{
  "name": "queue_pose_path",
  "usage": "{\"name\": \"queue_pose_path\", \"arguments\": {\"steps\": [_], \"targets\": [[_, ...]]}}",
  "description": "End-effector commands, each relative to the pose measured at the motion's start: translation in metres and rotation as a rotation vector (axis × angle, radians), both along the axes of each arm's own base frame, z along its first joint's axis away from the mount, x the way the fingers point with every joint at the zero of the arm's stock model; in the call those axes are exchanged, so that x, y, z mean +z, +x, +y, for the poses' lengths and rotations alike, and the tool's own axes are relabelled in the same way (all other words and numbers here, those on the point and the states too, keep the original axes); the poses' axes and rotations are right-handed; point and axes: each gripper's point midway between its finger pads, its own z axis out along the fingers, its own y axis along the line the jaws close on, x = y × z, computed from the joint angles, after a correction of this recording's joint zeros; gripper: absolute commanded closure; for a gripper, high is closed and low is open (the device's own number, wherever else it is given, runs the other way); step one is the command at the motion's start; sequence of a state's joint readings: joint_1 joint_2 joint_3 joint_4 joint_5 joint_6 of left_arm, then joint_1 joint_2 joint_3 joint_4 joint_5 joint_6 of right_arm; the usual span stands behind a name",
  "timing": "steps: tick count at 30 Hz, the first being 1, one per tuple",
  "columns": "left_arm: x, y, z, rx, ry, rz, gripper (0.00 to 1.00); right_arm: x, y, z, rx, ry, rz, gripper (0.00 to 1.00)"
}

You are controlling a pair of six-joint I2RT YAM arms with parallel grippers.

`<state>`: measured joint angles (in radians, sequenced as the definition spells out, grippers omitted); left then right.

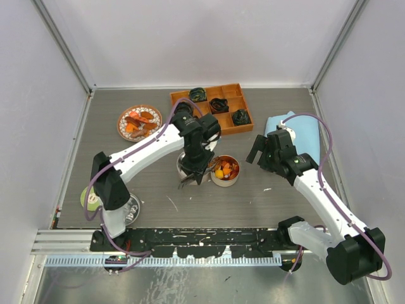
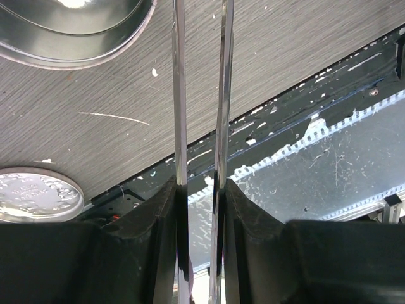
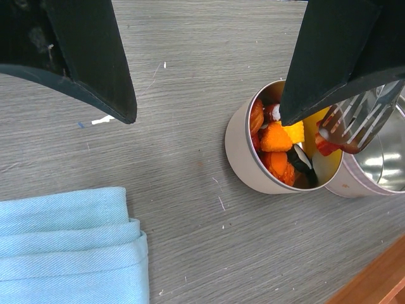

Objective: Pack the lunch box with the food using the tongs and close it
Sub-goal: Place the fake food in the packing box.

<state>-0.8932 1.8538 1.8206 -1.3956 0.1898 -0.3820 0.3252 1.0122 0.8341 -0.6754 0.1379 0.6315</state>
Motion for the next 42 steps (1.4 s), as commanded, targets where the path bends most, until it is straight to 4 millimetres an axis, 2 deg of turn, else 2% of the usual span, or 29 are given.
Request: {"name": "queue_pose_path", "arguments": {"steps": [1,6,14,21,29,36,42], "targets": [[0.010,0.000,0.001,-0.015,0.024,-0.032,0.70,0.014,0.008,-0.002,-0.020,0.007,-0.057,0.00],[0.007,0.002,0.000,-0.016,0.044,-0.042,0.67,0.015,0.008,-0.003,-0.023,0.003,-0.061,0.00],[0.019,0.007,-0.003,-0.012,0.019,-0.081,0.61,0.014,0.007,-0.004,-0.022,0.001,-0.059,0.00],[0.036,0.012,-0.005,0.003,-0.022,-0.130,0.61,0.014,0.008,-0.003,-0.022,0.001,-0.057,0.00],[0.065,0.030,-0.007,0.057,-0.119,-0.239,0.62,0.014,0.008,-0.003,-0.023,0.003,-0.055,0.00],[0.080,0.047,0.007,0.134,-0.177,-0.277,0.63,0.014,0.008,-0.003,-0.021,0.001,-0.056,0.00],[0.086,0.064,0.041,0.226,-0.165,-0.291,0.63,0.013,0.008,-0.002,-0.021,0.003,-0.054,0.00]]}}
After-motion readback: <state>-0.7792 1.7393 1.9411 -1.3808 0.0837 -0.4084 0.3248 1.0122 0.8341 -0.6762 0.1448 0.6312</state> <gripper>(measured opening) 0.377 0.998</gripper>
